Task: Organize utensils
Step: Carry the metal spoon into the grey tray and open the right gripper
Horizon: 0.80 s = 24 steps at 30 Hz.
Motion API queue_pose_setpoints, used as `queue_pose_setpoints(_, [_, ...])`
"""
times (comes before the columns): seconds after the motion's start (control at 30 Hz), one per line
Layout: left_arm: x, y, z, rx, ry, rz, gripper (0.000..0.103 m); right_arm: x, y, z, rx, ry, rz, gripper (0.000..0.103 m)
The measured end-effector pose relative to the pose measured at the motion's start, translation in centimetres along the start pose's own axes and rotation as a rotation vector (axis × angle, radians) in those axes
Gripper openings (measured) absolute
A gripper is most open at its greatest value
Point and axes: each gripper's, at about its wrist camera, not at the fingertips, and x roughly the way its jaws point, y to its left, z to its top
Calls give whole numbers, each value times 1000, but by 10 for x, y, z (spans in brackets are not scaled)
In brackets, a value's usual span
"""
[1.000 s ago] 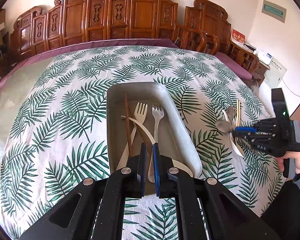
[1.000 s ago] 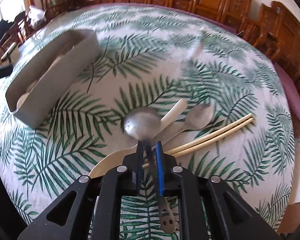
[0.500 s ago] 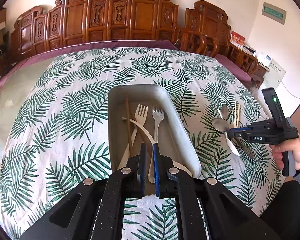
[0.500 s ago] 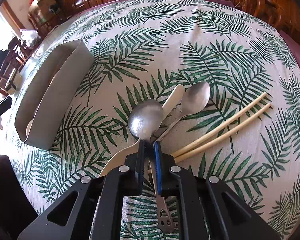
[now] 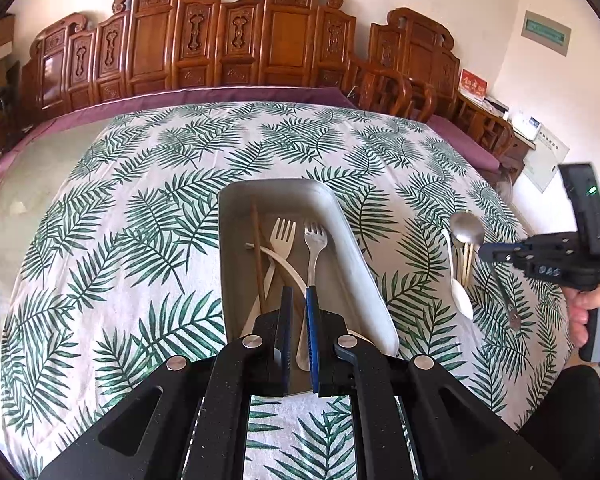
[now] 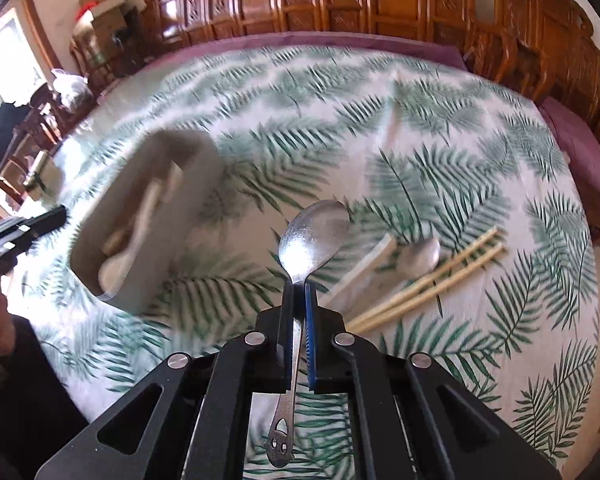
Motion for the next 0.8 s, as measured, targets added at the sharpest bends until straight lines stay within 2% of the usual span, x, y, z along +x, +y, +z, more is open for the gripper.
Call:
queue_pose_setpoints(0.17, [-2,7,2,-9,-3,15,6,-14,32,24,-28,-59,49,6])
queue_pose_setpoints(0.23, [-3,12,3,-14,-5,28,15,-12,48,35,-37,-78,72,6])
queue_pose_setpoints(0.27, [-3,13,3,-14,-9,35,23,-10,54,40,-38,-86,83,6])
queue_pose_setpoints(0.47, [-9,28,7,-33,-31,74,29,12,97,69,-40,-124,177,6])
queue_pose_setpoints(0.5, [-10,32,8,-36,-33,89,34,16,102,73,-42,-124,182,6])
queue_pose_setpoints(0.7, [-13,49,9,-70,-42,120,46,50,137,93,-59,-125,219,6])
queue_pose_setpoints(0.8, [-13,55,10,-77,-46,137,47,67,142,94,-62,-109,216,6])
